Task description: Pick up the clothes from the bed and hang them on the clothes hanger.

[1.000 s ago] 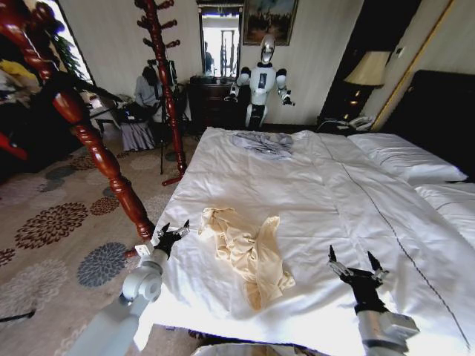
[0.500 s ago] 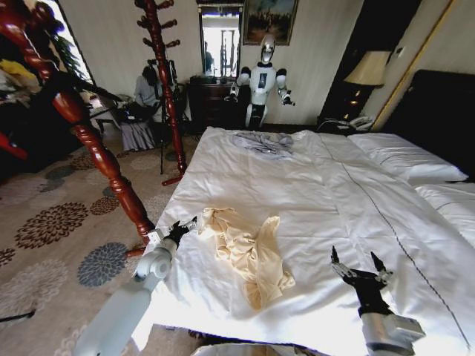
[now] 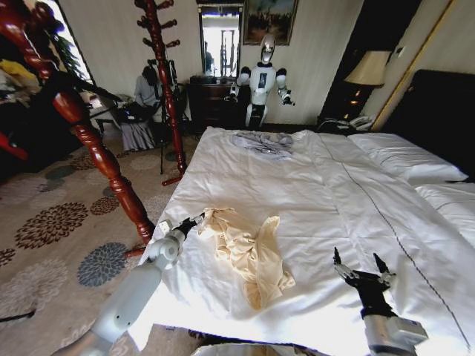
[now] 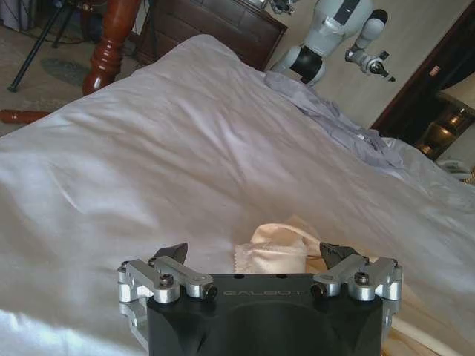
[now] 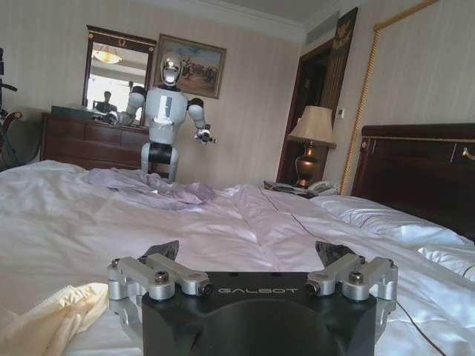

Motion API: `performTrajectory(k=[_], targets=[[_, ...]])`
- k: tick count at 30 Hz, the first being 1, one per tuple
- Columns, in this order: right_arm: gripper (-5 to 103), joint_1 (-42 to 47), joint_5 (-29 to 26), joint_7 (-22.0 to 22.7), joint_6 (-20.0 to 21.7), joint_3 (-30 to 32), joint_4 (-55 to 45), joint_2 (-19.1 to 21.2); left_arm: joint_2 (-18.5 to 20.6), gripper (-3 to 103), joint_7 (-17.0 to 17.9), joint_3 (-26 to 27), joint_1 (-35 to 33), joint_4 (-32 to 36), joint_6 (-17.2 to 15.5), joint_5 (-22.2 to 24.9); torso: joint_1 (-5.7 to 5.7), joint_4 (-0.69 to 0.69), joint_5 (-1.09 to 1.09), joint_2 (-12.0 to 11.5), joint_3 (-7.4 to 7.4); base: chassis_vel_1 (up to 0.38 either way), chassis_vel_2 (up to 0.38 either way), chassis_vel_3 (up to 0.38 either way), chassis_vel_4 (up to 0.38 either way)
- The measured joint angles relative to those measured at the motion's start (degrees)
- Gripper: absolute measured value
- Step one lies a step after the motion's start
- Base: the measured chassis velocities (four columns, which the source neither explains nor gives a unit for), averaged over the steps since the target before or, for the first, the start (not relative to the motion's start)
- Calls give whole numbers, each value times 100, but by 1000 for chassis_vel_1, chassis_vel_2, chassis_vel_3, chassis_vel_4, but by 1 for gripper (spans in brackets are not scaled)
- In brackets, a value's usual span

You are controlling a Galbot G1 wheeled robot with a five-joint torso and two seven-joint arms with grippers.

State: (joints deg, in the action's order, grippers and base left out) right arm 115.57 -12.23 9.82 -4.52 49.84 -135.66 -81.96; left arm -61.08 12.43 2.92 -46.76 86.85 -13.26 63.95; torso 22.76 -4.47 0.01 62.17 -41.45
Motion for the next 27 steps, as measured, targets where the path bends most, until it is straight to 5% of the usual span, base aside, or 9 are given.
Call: performTrajectory(k=[15, 27], targets=[[100, 34, 87, 16, -47, -42, -7, -90, -194, 100, -100, -468, 580, -822, 8, -190, 0, 1, -1, 0, 0, 0, 0, 0, 0], [100, 92, 119, 20, -75, -60, -72, -98, -335, 53, -339, -724, 886, -1363, 100, -422, 0, 0, 0, 1, 0, 0, 0, 0, 0]])
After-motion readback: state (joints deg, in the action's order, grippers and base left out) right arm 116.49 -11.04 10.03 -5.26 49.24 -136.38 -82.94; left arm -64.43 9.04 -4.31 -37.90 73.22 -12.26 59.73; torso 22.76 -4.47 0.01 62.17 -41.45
